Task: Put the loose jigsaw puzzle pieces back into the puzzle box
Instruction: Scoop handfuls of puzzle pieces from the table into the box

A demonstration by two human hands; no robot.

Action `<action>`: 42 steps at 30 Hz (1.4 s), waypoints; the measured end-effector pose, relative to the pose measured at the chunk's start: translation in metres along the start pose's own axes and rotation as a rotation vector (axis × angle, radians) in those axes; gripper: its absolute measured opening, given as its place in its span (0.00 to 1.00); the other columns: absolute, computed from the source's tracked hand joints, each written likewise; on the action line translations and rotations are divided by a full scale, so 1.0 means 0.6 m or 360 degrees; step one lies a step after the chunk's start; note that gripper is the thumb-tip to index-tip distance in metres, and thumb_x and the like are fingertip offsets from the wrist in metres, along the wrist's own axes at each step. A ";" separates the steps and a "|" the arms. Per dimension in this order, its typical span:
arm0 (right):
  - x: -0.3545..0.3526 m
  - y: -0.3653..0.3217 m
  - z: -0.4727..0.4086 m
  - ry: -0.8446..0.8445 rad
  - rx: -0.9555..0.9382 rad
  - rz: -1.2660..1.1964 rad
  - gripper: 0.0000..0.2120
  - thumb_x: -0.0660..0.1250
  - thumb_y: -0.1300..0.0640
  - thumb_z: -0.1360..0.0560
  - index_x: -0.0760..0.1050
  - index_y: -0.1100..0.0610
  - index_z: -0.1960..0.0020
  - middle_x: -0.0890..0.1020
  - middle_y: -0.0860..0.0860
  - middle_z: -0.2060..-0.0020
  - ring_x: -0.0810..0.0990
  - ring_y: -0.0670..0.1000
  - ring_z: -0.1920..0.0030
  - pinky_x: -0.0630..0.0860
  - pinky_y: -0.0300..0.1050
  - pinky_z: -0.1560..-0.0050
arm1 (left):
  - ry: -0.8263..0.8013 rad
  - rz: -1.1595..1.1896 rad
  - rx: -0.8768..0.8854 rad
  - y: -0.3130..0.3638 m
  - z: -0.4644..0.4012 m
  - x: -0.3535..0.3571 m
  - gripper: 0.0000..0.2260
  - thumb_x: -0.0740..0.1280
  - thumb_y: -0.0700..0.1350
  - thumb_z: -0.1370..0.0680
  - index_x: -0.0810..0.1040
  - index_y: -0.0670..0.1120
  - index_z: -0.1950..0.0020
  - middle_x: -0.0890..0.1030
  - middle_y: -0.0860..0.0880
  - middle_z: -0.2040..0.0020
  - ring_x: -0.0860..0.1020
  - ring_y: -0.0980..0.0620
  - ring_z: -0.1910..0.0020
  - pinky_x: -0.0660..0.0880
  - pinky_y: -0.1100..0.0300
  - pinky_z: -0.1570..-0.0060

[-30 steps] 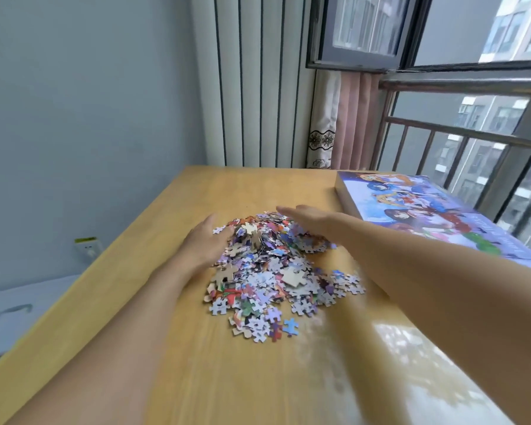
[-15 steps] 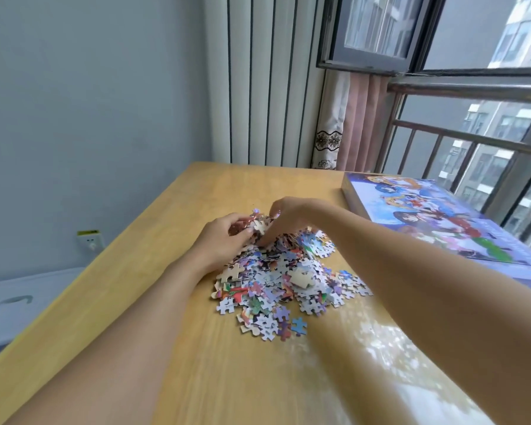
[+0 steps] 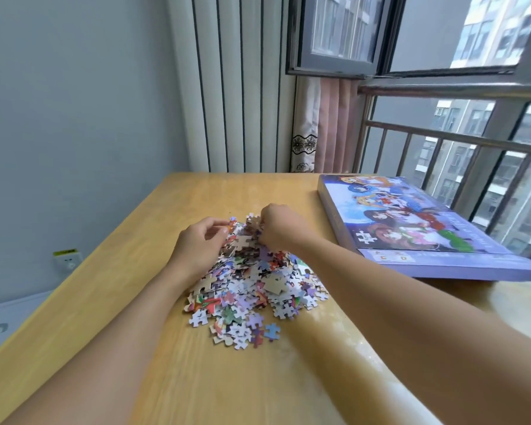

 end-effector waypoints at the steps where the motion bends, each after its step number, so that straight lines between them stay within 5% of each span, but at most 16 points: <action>1: -0.004 0.006 0.000 0.0015 -0.0008 -0.0079 0.07 0.65 0.67 0.27 0.78 0.62 0.50 0.82 0.57 0.58 0.76 0.54 0.65 0.72 0.43 0.69 | 0.0057 0.0004 0.0003 0.002 0.000 -0.005 0.10 0.64 0.47 0.17 0.80 0.50 0.37 0.81 0.54 0.44 0.77 0.56 0.44 0.70 0.64 0.48; 4: -0.022 0.017 0.011 0.0033 -0.0070 -0.0370 0.13 0.73 0.62 0.27 0.80 0.63 0.43 0.82 0.55 0.55 0.78 0.54 0.60 0.73 0.41 0.65 | 0.0169 -0.0022 0.0033 0.009 0.001 -0.015 0.11 0.64 0.46 0.17 0.80 0.47 0.36 0.81 0.53 0.43 0.77 0.56 0.44 0.69 0.68 0.49; 8: -0.060 0.029 0.044 0.0048 -0.0084 -0.0967 0.18 0.77 0.62 0.29 0.80 0.58 0.40 0.81 0.51 0.58 0.78 0.50 0.66 0.75 0.41 0.70 | 0.0266 0.0016 0.0155 0.030 0.010 -0.022 0.10 0.65 0.46 0.18 0.81 0.48 0.39 0.82 0.54 0.43 0.78 0.58 0.44 0.71 0.67 0.47; 10: -0.068 0.032 0.071 -0.0025 -0.0064 -0.1310 0.18 0.78 0.62 0.28 0.79 0.57 0.40 0.81 0.53 0.50 0.82 0.50 0.60 0.81 0.41 0.62 | 0.0279 0.0037 0.0226 0.045 0.016 -0.022 0.09 0.66 0.47 0.18 0.81 0.49 0.40 0.82 0.56 0.45 0.78 0.60 0.44 0.72 0.68 0.49; 14: -0.055 0.049 0.131 -0.0315 0.0173 -0.2129 0.16 0.75 0.66 0.27 0.76 0.59 0.42 0.79 0.56 0.41 0.84 0.56 0.46 0.83 0.58 0.48 | 0.0218 -0.0003 0.0409 0.075 0.031 -0.007 0.09 0.66 0.46 0.19 0.81 0.50 0.40 0.82 0.57 0.46 0.78 0.65 0.45 0.73 0.72 0.50; 18: -0.044 0.083 0.173 -0.0440 0.0449 -0.2642 0.29 0.76 0.67 0.31 0.68 0.60 0.34 0.79 0.61 0.37 0.85 0.60 0.51 0.84 0.54 0.54 | 0.0058 -0.0048 0.0569 0.107 0.054 0.021 0.08 0.68 0.44 0.19 0.81 0.51 0.41 0.81 0.59 0.46 0.77 0.68 0.45 0.70 0.78 0.51; 21: -0.061 0.111 0.199 -0.0421 0.0522 -0.2709 0.31 0.75 0.68 0.30 0.67 0.59 0.31 0.81 0.60 0.39 0.84 0.61 0.51 0.85 0.54 0.57 | -0.0016 -0.0056 0.0687 0.133 0.075 0.041 0.09 0.69 0.43 0.20 0.81 0.52 0.41 0.81 0.58 0.45 0.78 0.65 0.45 0.73 0.75 0.49; 24: -0.087 0.144 0.237 -0.0417 0.0492 -0.2623 0.18 0.73 0.68 0.27 0.74 0.60 0.40 0.83 0.57 0.48 0.85 0.56 0.56 0.84 0.55 0.54 | -0.0113 -0.0047 0.0733 0.170 0.084 0.070 0.13 0.74 0.44 0.24 0.80 0.54 0.40 0.81 0.59 0.44 0.78 0.63 0.45 0.76 0.69 0.48; 28: -0.092 0.199 0.283 -0.0413 0.0520 -0.2473 0.09 0.73 0.67 0.27 0.80 0.61 0.48 0.84 0.59 0.48 0.84 0.58 0.49 0.81 0.57 0.46 | -0.0545 -0.0533 0.1014 0.226 0.086 0.172 0.27 0.76 0.47 0.28 0.73 0.54 0.31 0.76 0.55 0.37 0.75 0.56 0.40 0.73 0.59 0.40; 32: -0.079 0.259 0.320 -0.0418 0.0644 -0.2426 0.20 0.74 0.67 0.28 0.76 0.61 0.36 0.84 0.60 0.42 0.85 0.60 0.45 0.81 0.55 0.49 | -0.0636 -0.0732 0.1050 0.254 0.067 0.248 0.30 0.76 0.48 0.28 0.71 0.54 0.28 0.74 0.54 0.30 0.73 0.51 0.33 0.72 0.53 0.35; 39: -0.075 0.310 0.351 -0.0421 0.0699 -0.2367 0.19 0.73 0.67 0.26 0.78 0.64 0.36 0.84 0.60 0.43 0.85 0.60 0.46 0.83 0.53 0.52 | -0.0456 -0.0897 0.1178 0.275 0.056 0.311 0.14 0.66 0.43 0.23 0.82 0.54 0.39 0.83 0.54 0.41 0.79 0.48 0.43 0.75 0.56 0.56; 41: -0.076 0.313 0.353 -0.0426 0.0679 -0.2333 0.17 0.73 0.67 0.26 0.78 0.63 0.37 0.84 0.61 0.43 0.85 0.60 0.45 0.83 0.53 0.51 | -0.0396 -0.0748 0.1058 0.270 0.046 0.309 0.12 0.65 0.54 0.22 0.84 0.53 0.45 0.84 0.53 0.49 0.80 0.46 0.52 0.72 0.57 0.62; 42: -0.075 0.313 0.353 -0.0433 0.0676 -0.2307 0.16 0.72 0.66 0.25 0.78 0.63 0.37 0.84 0.61 0.43 0.85 0.60 0.46 0.83 0.53 0.50 | -0.0371 -0.0627 0.0971 0.268 0.042 0.304 0.19 0.62 0.62 0.23 0.84 0.51 0.48 0.85 0.52 0.53 0.79 0.45 0.56 0.74 0.55 0.62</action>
Point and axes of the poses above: each hand's wrist, its own z-axis away from the middle knuckle, its own x-axis out of the palm, y = z × x, the point moved 7 cm from there along -z, towards the middle knuckle
